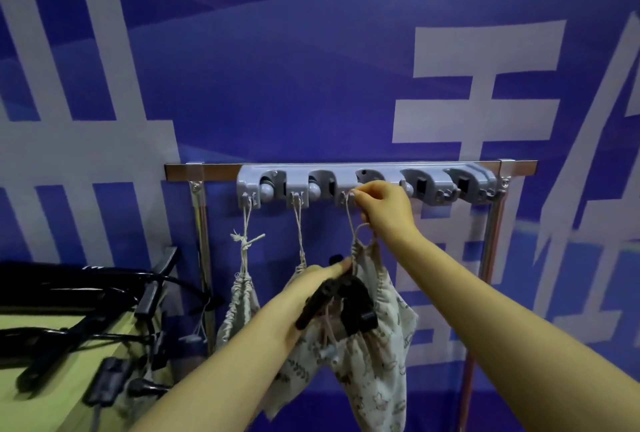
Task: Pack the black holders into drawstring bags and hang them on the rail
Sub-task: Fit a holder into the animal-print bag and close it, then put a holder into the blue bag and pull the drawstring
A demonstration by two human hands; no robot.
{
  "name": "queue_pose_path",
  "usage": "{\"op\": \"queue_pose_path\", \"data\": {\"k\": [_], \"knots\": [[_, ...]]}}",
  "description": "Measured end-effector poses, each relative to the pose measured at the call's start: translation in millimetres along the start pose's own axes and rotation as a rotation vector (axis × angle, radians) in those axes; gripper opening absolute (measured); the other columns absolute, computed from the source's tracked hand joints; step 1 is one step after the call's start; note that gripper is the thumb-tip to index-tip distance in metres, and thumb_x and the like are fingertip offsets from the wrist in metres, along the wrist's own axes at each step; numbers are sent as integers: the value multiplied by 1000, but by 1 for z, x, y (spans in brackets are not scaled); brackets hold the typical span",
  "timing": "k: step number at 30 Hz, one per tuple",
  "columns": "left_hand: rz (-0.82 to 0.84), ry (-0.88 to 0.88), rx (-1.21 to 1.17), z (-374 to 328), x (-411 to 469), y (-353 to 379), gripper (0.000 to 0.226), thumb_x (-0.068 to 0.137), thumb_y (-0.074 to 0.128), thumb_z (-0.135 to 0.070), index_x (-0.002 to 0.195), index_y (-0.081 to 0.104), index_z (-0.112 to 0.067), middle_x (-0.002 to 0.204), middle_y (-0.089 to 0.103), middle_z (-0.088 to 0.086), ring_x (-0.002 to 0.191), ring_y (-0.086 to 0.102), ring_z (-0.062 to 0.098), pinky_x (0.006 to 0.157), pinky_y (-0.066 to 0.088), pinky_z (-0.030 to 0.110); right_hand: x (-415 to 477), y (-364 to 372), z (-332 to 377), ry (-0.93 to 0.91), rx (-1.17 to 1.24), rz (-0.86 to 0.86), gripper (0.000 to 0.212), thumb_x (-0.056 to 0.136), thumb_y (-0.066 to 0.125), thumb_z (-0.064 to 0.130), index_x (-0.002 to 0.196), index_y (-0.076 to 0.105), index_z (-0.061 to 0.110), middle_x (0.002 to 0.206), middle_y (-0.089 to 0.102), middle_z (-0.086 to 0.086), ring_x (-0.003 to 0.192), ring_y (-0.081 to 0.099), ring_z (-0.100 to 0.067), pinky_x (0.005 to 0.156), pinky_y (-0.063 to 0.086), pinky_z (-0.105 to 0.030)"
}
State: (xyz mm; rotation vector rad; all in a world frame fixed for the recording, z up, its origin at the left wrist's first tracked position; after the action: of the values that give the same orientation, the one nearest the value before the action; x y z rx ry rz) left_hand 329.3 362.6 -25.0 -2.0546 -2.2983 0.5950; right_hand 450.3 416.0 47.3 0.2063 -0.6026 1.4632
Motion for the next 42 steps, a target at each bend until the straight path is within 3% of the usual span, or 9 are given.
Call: {"op": "queue_pose_path", "data": {"k": [5, 8, 11, 13, 16, 20, 31, 39, 42], "knots": [[56, -11, -17, 13, -4, 10, 41, 89, 56, -46, 86, 60, -5, 56, 54, 3, 47, 50, 14, 51, 44, 21, -23, 7, -12, 14, 43, -18, 16, 93, 54, 17, 78, 59, 15, 69, 65, 0, 52, 58, -11, 55, 51, -30], [-45, 3, -17, 5, 4, 3, 57, 91, 49, -51, 112, 58, 1, 74, 61, 8, 60, 56, 18, 55, 45, 24, -29, 11, -11, -17, -57, -84, 12, 92, 54, 22, 86, 61, 16, 75, 66, 0, 68, 65, -19, 68, 56, -42], [-131, 36, 16, -6, 5, -8, 67, 91, 43, -55, 126, 53, 2, 109, 65, 14, 91, 63, 25, 79, 51, 31, -39, 14, -7, -69, -226, -136, 13, 93, 53, 27, 93, 60, 16, 87, 64, 0, 79, 61, -20, 72, 52, -42], [-133, 65, 43, -11, 0, -13, 61, 94, 42, -49, 123, 56, 2, 112, 64, 12, 97, 58, 24, 86, 48, 32, -47, 17, -6, -119, -292, -207, 13, 94, 52, 27, 97, 58, 16, 95, 61, -1, 82, 58, -19, 72, 50, -41], [-105, 95, -11, -17, -14, -18, 50, 97, 42, -43, 113, 60, 0, 95, 59, 6, 90, 54, 21, 72, 46, 27, -58, 24, -1, -228, -289, -297, 7, 93, 53, 21, 93, 55, 15, 90, 55, 1, 77, 55, -19, 68, 47, -40], [-84, 140, -90, -21, -38, -33, 35, 97, 45, -34, 74, 55, -10, 67, 50, 4, 61, 48, 17, 57, 41, 25, -73, 43, 21, -330, -227, -254, 6, 92, 53, 15, 87, 56, 12, 85, 57, -1, 74, 55, -23, 65, 42, -38], [-461, 186, -150, 43, -156, -201, 31, 97, 46, -28, 70, 53, -15, 62, 52, 3, 45, 47, 11, 40, 37, 12, -138, 182, 139, -390, -173, 433, 17, 91, 54, 24, 84, 61, 10, 86, 68, -10, 84, 61, -27, 73, 47, -39], [-844, 57, -32, 137, -257, -322, 21, 96, 51, -23, 85, 59, -6, 71, 55, 6, 54, 46, 15, 47, 40, 21, -231, 293, 163, -429, -245, 831, 14, 89, 60, 24, 94, 69, 15, 92, 70, -5, 85, 62, -21, 74, 47, -32], [-976, -13, 163, 172, -283, -356, 24, 92, 58, -23, 72, 56, -9, 65, 54, 9, 55, 47, 23, 53, 38, 27, -253, 324, 148, -442, -319, 921, 12, 88, 62, 21, 95, 70, 16, 98, 70, -4, 92, 63, -20, 74, 45, -28]]}}
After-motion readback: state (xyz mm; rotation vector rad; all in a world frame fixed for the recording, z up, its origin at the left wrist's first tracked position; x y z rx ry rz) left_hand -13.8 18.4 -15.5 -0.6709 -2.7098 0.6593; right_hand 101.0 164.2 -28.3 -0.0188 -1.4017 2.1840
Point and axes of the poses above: each hand's wrist, its own x-axis towards the middle knuckle, its own y-axis out of the palm, z = x × y, the point moved 1 cm from there along x, towards the middle knuckle
